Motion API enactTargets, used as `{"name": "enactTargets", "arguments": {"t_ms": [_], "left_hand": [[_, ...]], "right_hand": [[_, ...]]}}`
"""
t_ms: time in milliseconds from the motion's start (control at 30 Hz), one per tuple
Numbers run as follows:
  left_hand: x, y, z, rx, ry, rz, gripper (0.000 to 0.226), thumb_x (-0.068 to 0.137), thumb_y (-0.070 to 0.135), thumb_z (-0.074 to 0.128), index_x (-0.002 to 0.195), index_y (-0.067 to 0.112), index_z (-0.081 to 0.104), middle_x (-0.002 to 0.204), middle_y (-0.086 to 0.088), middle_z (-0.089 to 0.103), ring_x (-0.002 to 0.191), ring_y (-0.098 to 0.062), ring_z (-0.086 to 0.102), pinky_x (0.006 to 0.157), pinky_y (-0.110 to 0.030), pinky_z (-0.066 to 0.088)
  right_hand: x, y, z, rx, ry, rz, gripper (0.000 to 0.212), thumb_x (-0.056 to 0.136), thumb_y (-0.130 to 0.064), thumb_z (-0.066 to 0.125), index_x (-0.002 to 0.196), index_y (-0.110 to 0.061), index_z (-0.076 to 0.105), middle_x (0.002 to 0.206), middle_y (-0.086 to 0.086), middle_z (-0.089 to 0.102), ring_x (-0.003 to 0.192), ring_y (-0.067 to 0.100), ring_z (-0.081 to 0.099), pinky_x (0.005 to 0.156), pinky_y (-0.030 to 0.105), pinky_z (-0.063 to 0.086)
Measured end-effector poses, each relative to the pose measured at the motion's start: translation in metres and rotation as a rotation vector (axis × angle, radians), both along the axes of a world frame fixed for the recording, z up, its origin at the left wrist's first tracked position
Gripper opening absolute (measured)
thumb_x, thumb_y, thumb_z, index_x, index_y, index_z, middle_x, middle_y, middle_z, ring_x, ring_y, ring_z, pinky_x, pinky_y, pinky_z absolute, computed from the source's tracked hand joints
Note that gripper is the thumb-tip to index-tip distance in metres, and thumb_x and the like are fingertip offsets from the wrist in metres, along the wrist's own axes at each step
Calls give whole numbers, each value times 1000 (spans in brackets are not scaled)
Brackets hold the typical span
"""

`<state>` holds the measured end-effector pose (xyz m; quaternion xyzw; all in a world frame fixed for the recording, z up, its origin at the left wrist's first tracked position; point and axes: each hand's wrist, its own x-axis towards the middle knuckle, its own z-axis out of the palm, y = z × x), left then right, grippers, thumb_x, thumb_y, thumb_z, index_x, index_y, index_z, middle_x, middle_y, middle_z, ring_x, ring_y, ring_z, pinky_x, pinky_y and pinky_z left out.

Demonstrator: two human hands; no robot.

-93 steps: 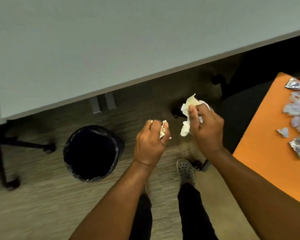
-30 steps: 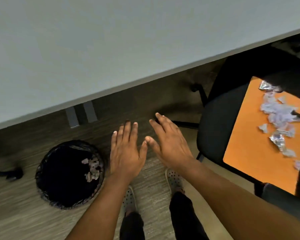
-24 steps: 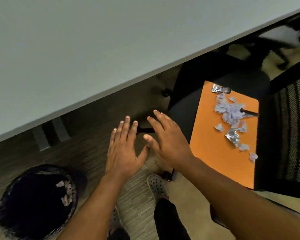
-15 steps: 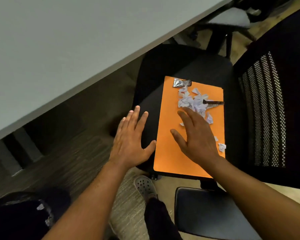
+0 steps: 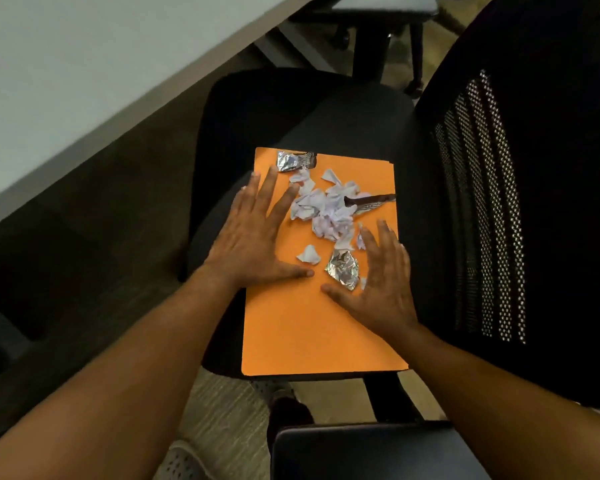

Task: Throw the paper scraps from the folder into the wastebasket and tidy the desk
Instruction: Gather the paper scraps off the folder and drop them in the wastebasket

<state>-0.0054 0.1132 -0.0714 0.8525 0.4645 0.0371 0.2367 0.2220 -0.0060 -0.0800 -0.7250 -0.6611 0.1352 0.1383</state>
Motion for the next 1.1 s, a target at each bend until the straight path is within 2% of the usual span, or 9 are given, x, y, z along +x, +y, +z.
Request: {"name": "enactTargets", "arguments": {"t_ms": [167, 300, 400, 500, 633, 733, 833, 1000, 1100], "left_hand": [[24, 42, 4, 69, 25, -180, 131, 53, 92, 58, 153, 40, -7, 162, -10, -21, 146, -34, -23, 117, -58, -7], [34, 53, 1, 35, 67, -213, 127, 53, 91, 58, 153, 42, -4, 163, -9, -16, 148, -35, -17, 117, -57, -8], [33, 46, -1, 92, 101, -237, 113, 61, 92, 46, 153, 36, 10, 163, -11, 7, 149, -34, -2, 120, -55, -1], [31, 36, 1, 179, 68, -246, 86, 79, 79, 39, 145, 24, 37, 148, -14, 36, 141, -36, 25, 117, -52, 18], [31, 15, 0, 295, 2, -208, 51, 94, 49, 39, 120, 9, 57, 115, -16, 56, 107, -34, 50, 90, -47, 41], [32, 3, 0, 331, 12, -184, 40, 97, 40, 40, 100, 6, 61, 95, -15, 58, 83, -30, 51, 69, -42, 41], [35, 0, 5, 313, 15, -161, 37, 97, 37, 45, 85, 6, 63, 78, -13, 61, 67, -30, 54, 51, -33, 32], [35, -8, 5, 280, -17, -87, 41, 97, 37, 36, 76, 9, 57, 69, -10, 60, 60, -30, 55, 49, -30, 24], [30, -15, 11, 296, -131, 41, 35, 95, 29, 47, 70, 6, 56, 62, -11, 58, 53, -32, 55, 47, -28, 27]], "right_hand": [[-2, 30, -3, 133, -48, 106, 109, 71, -84, 54, 152, -26, 11, 162, 16, 6, 149, 32, 4, 116, 57, 12], [3, 53, -1, 162, -53, 156, 110, 71, -84, 56, 151, -22, 14, 161, 21, 8, 149, 36, 3, 116, 61, 10], [8, 65, -2, 120, 3, 179, 105, 73, -80, 58, 151, -23, 18, 160, 17, 16, 149, 35, 7, 116, 61, 10], [10, 68, -4, 166, -4, 210, 83, 82, -70, 55, 144, -18, 33, 147, 15, 39, 140, 32, 32, 113, 57, 21], [5, 65, -7, 170, -141, 221, 50, 95, -58, 43, 126, -20, 50, 120, 12, 55, 106, 30, 53, 90, 48, 37], [1, 62, -7, 200, -220, 220, 41, 96, -52, 48, 110, -15, 58, 99, 13, 59, 81, 29, 54, 64, 40, 41], [0, 61, -5, 262, -218, 231, 35, 96, -43, 55, 96, -8, 63, 80, 13, 56, 61, 26, 51, 45, 34, 40], [-5, 63, 4, 300, -135, 201, 29, 95, -30, 60, 86, -3, 64, 72, 14, 59, 51, 26, 53, 37, 36, 43], [-8, 61, 12, 367, -71, 158, 32, 97, -28, 57, 84, 1, 63, 69, 15, 59, 49, 26, 52, 37, 33, 42]]}}
